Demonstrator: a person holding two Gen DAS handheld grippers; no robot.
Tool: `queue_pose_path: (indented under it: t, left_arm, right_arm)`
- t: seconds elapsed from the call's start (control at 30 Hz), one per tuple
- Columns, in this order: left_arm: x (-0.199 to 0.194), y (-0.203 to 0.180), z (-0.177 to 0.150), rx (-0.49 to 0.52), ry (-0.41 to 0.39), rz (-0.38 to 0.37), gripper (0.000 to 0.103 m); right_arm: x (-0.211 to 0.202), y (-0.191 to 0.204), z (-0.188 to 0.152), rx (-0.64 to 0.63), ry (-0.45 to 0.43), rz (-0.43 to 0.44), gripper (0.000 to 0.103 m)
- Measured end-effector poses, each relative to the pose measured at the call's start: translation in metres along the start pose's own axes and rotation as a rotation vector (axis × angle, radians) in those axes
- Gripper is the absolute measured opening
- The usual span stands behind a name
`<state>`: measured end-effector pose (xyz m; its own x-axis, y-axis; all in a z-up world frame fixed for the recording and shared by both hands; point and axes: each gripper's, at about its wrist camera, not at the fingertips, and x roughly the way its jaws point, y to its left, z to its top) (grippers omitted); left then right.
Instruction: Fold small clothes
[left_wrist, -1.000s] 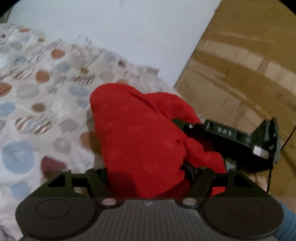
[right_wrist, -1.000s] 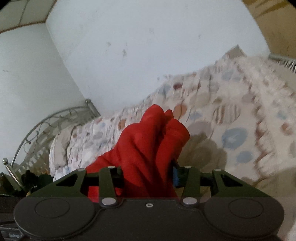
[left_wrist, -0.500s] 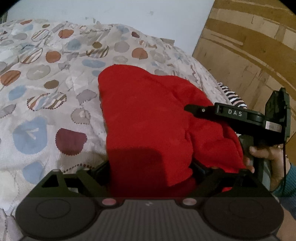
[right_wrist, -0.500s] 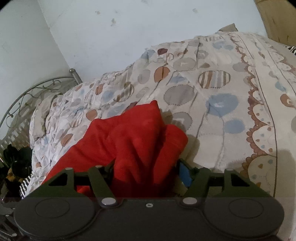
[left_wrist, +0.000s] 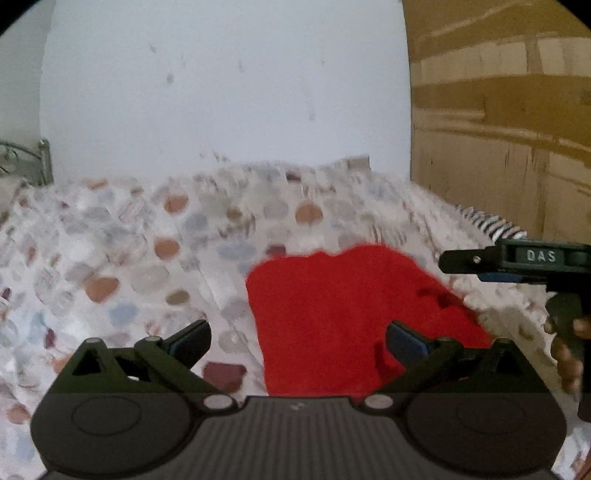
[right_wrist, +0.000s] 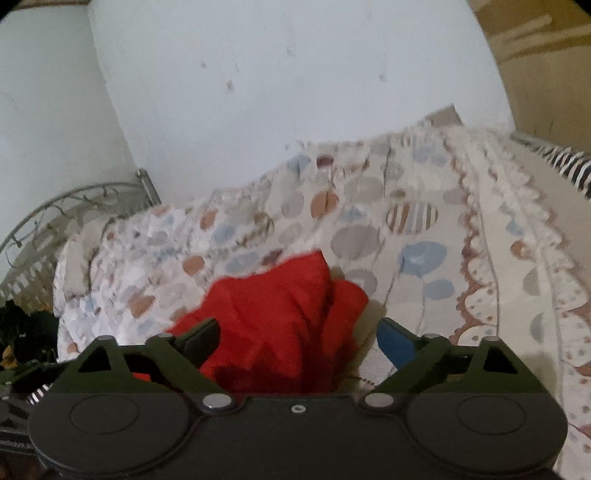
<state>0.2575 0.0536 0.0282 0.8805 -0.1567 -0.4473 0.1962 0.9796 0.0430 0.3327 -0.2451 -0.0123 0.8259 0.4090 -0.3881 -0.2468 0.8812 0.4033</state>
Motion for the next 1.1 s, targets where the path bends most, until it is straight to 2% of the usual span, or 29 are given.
queue_pose_path:
  t: [0.17, 0.33, 0.5, 0.63, 0.83, 1.1]
  left_arm:
    - [-0.054, -0.005, 0.012, -0.008, -0.054, 0.035, 0.103]
    - [-0.110, -0.002, 0.015, -0.075, -0.096, 0.049, 0.103]
    - [-0.157, -0.003, 0.004, -0.122, -0.121, 0.058, 0.103]
    - [-0.188, -0.010, -0.014, -0.140, -0.132, 0.086, 0.103]
    - [-0.207, -0.013, -0.047, -0.215, -0.097, 0.092, 0.103]
    - [-0.206, -0.019, -0.067, -0.194, -0.075, 0.078, 0.103]
  right_arm:
    - [-0.057, 0.025, 0.008, -0.065, -0.101, 0.017, 0.102]
    - [-0.115, 0.047, 0.012, -0.116, -0.178, 0.023, 0.102]
    - [-0.166, 0.062, 0.001, -0.169, -0.230, 0.027, 0.103]
    - [-0.199, 0.071, -0.018, -0.200, -0.230, 0.031, 0.103]
    - [-0.236, 0.079, -0.047, -0.233, -0.223, 0.030, 0.103]
    - [-0.249, 0.083, -0.085, -0.285, -0.172, -0.015, 0.103]
